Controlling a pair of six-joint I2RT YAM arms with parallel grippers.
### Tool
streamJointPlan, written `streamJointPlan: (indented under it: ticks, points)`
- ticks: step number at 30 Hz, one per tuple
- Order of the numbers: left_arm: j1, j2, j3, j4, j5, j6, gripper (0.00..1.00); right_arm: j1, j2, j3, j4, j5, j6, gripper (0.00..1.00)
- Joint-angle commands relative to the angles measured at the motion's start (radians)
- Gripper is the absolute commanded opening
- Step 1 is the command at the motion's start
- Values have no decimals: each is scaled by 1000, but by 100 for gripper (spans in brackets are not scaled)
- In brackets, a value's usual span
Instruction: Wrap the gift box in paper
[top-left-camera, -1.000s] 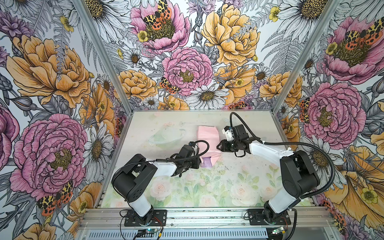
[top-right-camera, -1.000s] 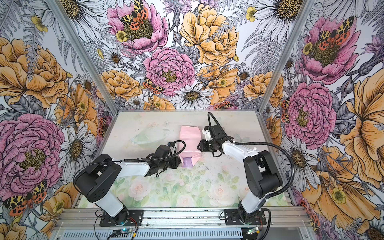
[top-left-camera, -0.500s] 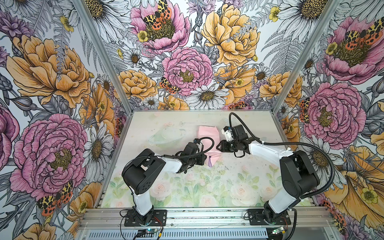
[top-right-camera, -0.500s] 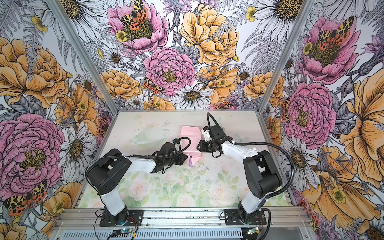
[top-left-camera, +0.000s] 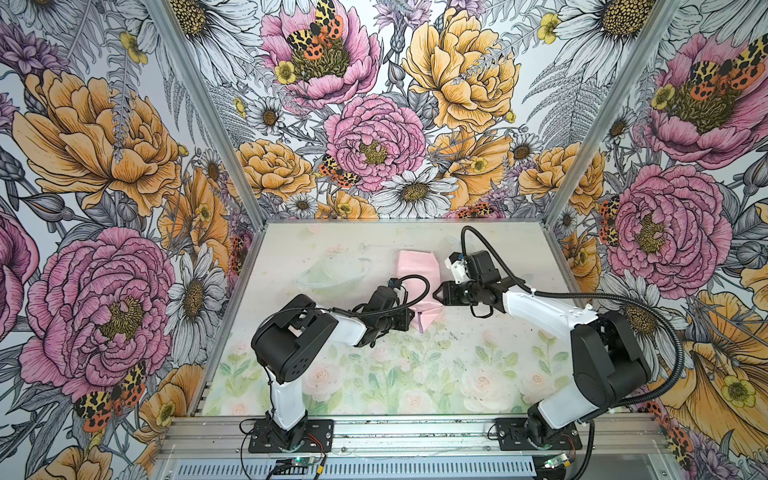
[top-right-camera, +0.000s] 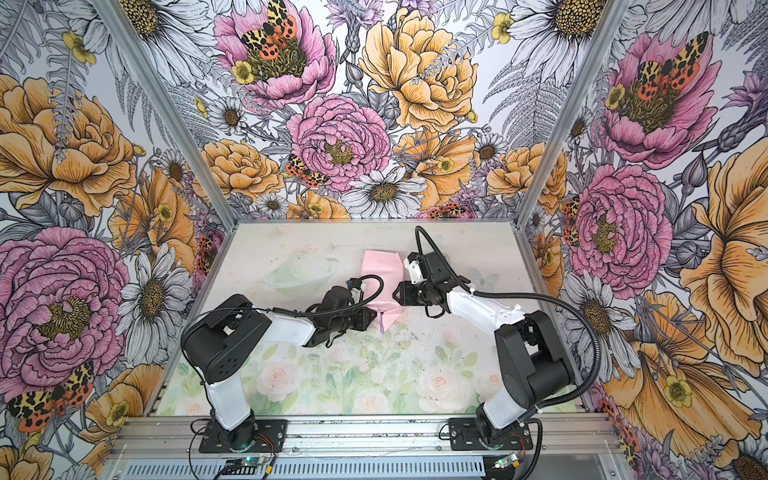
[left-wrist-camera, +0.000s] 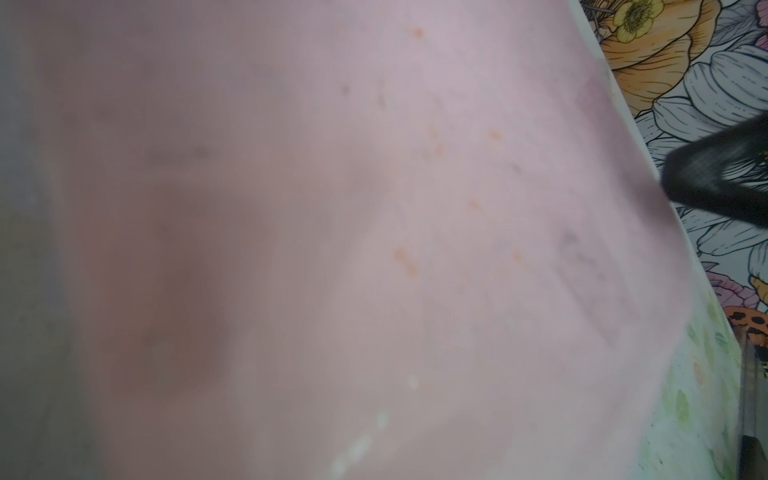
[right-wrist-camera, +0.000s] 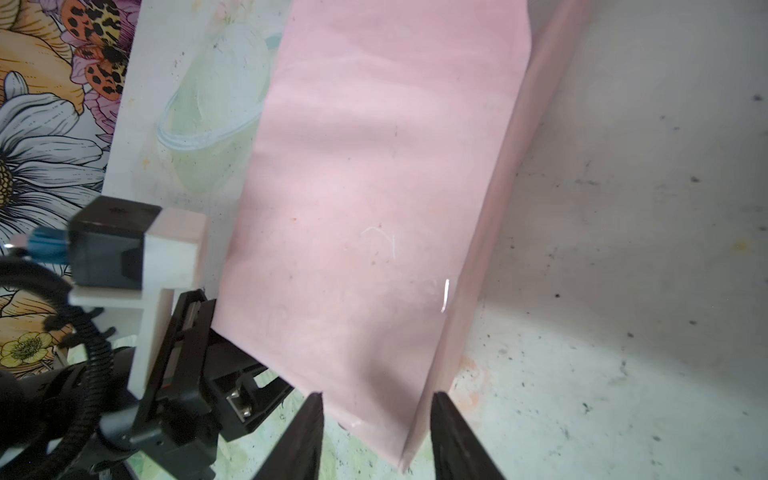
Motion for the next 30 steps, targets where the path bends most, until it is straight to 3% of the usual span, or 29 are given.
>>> streamJointPlan:
  ticks: [1,9,15,23,26,30]
  points:
    - [0,23,0,34,-9,0,23,-2,-107,-37,7,38,14,44]
    - [3,24,-3,38,-1,-8,23,-7,-342,-210,8,61,116,39]
    - [4,28,1,49,10,-15,23,14,-434,-323,17,32,219,37]
    - [8,32,3,51,20,-22,23,86,-394,-487,280,7,495,30]
    - [9,30,2,52,20,-23,23,109,-365,-545,421,3,617,30]
    - [9,33,6,51,22,-26,23,145,-316,-559,476,33,715,31]
